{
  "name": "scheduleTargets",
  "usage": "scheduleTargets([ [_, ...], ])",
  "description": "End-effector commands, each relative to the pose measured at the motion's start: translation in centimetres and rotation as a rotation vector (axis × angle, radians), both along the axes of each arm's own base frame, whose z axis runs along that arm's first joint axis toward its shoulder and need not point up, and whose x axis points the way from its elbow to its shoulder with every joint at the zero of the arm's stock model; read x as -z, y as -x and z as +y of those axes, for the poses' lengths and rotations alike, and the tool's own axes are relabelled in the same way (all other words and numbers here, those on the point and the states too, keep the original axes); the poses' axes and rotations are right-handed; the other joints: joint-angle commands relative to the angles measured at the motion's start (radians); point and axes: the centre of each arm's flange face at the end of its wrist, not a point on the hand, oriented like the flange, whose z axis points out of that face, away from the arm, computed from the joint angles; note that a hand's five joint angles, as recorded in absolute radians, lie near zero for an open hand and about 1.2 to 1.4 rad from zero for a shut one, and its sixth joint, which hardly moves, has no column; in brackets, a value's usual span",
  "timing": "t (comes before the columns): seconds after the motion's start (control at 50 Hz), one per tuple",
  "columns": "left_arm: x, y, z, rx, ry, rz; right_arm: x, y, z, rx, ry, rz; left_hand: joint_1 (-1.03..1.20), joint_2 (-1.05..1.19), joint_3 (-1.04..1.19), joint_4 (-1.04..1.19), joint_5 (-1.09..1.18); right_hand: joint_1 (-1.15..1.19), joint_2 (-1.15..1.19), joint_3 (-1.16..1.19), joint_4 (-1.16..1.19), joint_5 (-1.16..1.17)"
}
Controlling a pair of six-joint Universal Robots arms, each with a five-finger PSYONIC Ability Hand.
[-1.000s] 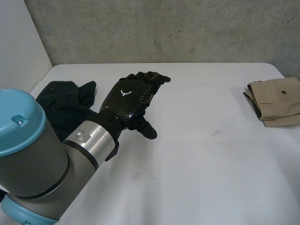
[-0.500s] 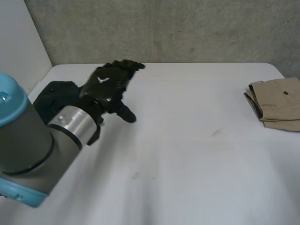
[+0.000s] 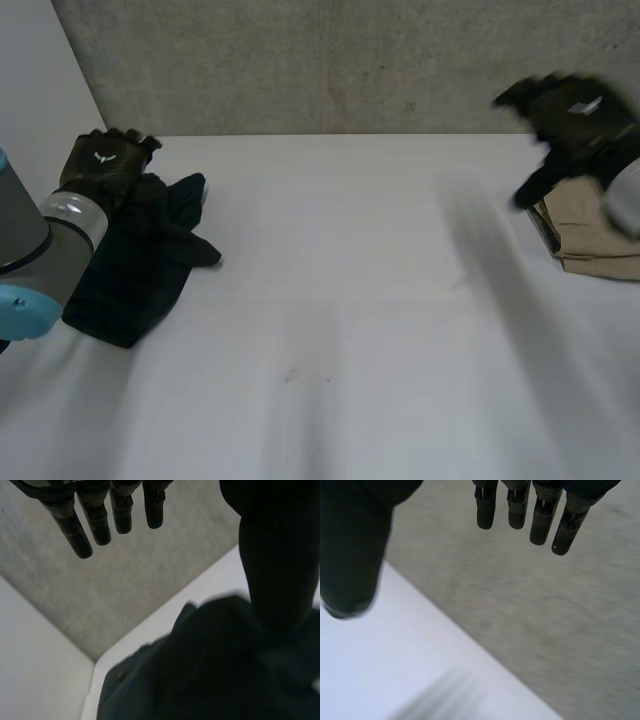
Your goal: Fold the laundry.
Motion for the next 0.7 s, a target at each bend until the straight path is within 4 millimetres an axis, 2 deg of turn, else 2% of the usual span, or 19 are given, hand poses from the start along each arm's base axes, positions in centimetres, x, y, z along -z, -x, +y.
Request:
scheduleTargets([
  [0.02, 4.4, -2.3, -4.3, -0.098, -0.057, -0.098, 5.5, -5.2, 6.8, -0.205, -0.090, 0.063, -0.017, -0.030, -0.038, -0.028, -0.047, -0.027, -0.045, -0.040, -0.059, -0.056],
  [0.12, 6.3, -4.2, -6.6, -0.173, -0.071, -0.137, 8.0, -5.3, 8.5, -0.235, -0.132, 0.141, 0.063, 0.050, 0.041, 0.052, 0.033, -0.027, -0.045, -0.040, -0.059, -0.056],
  [0.16, 6.9, -4.7, -7.4, -0.191, -0.074, -0.137, 8.6, -5.2, 8.6, -0.236, -0.144, 0.156, 0.256, 0.243, 0.235, 0.245, 0.226, -0.027, -0.045, -0.040, -0.059, -0.056],
  [0.18, 7.0, -4.7, -7.6, -0.189, -0.074, -0.133, 8.8, -5.1, 8.6, -0.236, -0.148, 0.162, 0.390, 0.378, 0.369, 0.380, 0.361, -0.027, -0.045, -0.040, -0.059, -0.056],
  [0.2, 7.3, -4.5, -7.6, -0.184, -0.081, -0.134, 9.1, -5.1, 8.7, -0.237, -0.154, 0.168, 0.621, 0.609, 0.600, 0.610, 0.592, -0.027, -0.045, -0.040, -0.059, -0.056],
  [0.22, 7.4, -4.5, -7.6, -0.185, -0.084, -0.135, 9.1, -5.1, 8.7, -0.237, -0.154, 0.168, 1.199, 1.186, 1.177, 1.188, 1.169, -0.027, -0.045, -0.040, -0.059, -0.056],
  [0.28, 6.9, -3.8, -7.1, -0.176, -0.081, -0.113, 9.0, -4.9, 8.5, -0.229, -0.153, 0.164, 1.205, 1.192, 1.183, 1.194, 1.175, -0.027, -0.045, -0.040, -0.059, -0.056],
  [0.34, 5.0, -2.3, -5.8, -0.141, -0.061, -0.067, 8.8, -4.4, 7.7, -0.202, -0.148, 0.160, 1.205, 1.192, 1.183, 1.194, 1.175, -0.027, -0.045, -0.040, -0.059, -0.056],
  [0.36, 3.4, -0.8, -4.3, -0.100, -0.040, -0.028, 8.6, -3.8, 6.9, -0.174, -0.143, 0.155, 1.205, 1.192, 1.183, 1.194, 1.175, -0.027, -0.045, -0.040, -0.059, -0.056],
  [0.42, 1.4, 1.5, -1.6, -0.026, -0.026, 0.029, 8.1, -3.0, 5.8, -0.129, -0.127, 0.149, 1.205, 1.192, 1.183, 1.194, 1.175, -0.027, -0.045, -0.040, -0.059, -0.056],
  [0.44, 0.4, 3.0, 0.2, 0.025, -0.021, 0.064, 7.7, -2.7, 5.3, -0.105, -0.115, 0.144, 1.205, 1.192, 1.183, 1.194, 1.175, -0.027, -0.045, -0.040, -0.059, -0.056],
  [0.5, -0.9, 5.4, 3.4, 0.120, -0.023, 0.119, 6.9, -2.4, 4.6, -0.071, -0.093, 0.136, 1.205, 1.192, 1.183, 1.194, 1.175, -0.027, -0.045, -0.040, -0.059, -0.056],
  [0.52, -1.3, 7.1, 5.8, 0.191, -0.042, 0.153, 6.5, -2.1, 4.4, -0.049, -0.082, 0.134, 1.205, 1.192, 1.183, 1.194, 1.175, -0.027, -0.045, -0.040, -0.059, -0.056],
  [0.58, -1.3, 9.4, 9.7, 0.299, -0.082, 0.193, 6.0, -1.7, 3.9, -0.002, -0.065, 0.136, 1.205, 1.192, 1.183, 1.194, 1.175, -0.027, -0.045, -0.040, -0.059, -0.056],
  [0.6, -0.8, 10.7, 12.2, 0.370, -0.122, 0.208, 6.0, -1.5, 3.7, 0.007, -0.062, 0.137, 1.205, 1.192, 1.183, 1.194, 1.175, -0.027, -0.045, -0.040, -0.059, -0.056],
  [0.66, 0.2, 12.1, 15.4, 0.455, -0.177, 0.212, 5.7, -1.3, 3.5, 0.020, -0.054, 0.139, 1.205, 1.192, 1.183, 1.194, 1.175, -0.027, -0.045, -0.040, -0.059, -0.056],
  [0.68, 0.9, 12.8, 17.1, 0.495, -0.203, 0.199, 5.7, -1.3, 3.5, 0.020, -0.054, 0.139, 1.112, 1.099, 1.091, 1.101, 1.082, -0.027, -0.045, -0.040, -0.059, -0.056],
  [0.7, 1.1, 13.1, 17.9, 0.511, -0.214, 0.191, 5.7, -1.3, 3.4, 0.021, -0.052, 0.140, 0.748, 0.735, 0.726, 0.737, 0.718, -0.027, -0.045, -0.040, -0.059, -0.056],
])
